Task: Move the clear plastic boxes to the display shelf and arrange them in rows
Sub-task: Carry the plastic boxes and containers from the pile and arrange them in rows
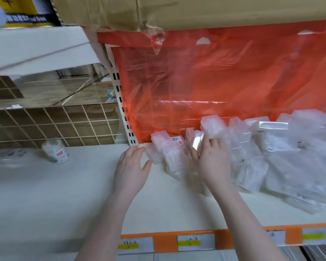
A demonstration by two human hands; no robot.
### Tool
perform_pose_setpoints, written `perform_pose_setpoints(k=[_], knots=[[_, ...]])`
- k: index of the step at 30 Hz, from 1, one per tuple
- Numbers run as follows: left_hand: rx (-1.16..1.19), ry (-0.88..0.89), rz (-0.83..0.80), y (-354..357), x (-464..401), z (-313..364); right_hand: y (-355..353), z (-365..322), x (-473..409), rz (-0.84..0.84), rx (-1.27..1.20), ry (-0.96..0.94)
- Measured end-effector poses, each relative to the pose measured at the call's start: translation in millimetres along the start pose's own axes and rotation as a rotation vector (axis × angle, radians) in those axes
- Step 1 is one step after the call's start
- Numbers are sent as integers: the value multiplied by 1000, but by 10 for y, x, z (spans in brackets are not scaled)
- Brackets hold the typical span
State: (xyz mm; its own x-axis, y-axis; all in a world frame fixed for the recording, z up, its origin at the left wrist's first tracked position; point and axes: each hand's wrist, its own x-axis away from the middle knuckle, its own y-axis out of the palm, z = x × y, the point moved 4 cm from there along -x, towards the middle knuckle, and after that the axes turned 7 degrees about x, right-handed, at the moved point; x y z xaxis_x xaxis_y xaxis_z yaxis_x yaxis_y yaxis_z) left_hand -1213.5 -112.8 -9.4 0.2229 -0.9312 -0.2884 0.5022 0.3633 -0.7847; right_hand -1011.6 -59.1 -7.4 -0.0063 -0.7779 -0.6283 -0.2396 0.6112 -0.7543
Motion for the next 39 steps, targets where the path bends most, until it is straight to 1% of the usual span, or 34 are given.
perform_pose_setpoints(k=[6,10,13,18,23,26,29,34,39], knots=[[-26,-7,9,-52,-46,-95,148,-88,-22,-4,27,5],[-22,-31,27,-66,-86,-189,244,-197,-20,-26,-2,-101],[-14,-33,9,-38,-110,-212,298,-224,-29,-82,-4,-165],[3,-34,6,-32,-160,-246,325,-255,-48,-197,-11,-179],[15,-27,6,-39,-211,-288,275,-282,-8,-154,-51,-241],[27,-19,9,-52,-247,-293,241,-300,21,-133,-107,-236],[37,-9,6,-62,-275,-294,245,-336,0,-139,-90,-258],[56,10,5,-69,-301,-306,255,-327,-62,-194,-97,-203],[68,59,-30,-22,-297,-284,136,-302,-28,-114,-130,-169]])
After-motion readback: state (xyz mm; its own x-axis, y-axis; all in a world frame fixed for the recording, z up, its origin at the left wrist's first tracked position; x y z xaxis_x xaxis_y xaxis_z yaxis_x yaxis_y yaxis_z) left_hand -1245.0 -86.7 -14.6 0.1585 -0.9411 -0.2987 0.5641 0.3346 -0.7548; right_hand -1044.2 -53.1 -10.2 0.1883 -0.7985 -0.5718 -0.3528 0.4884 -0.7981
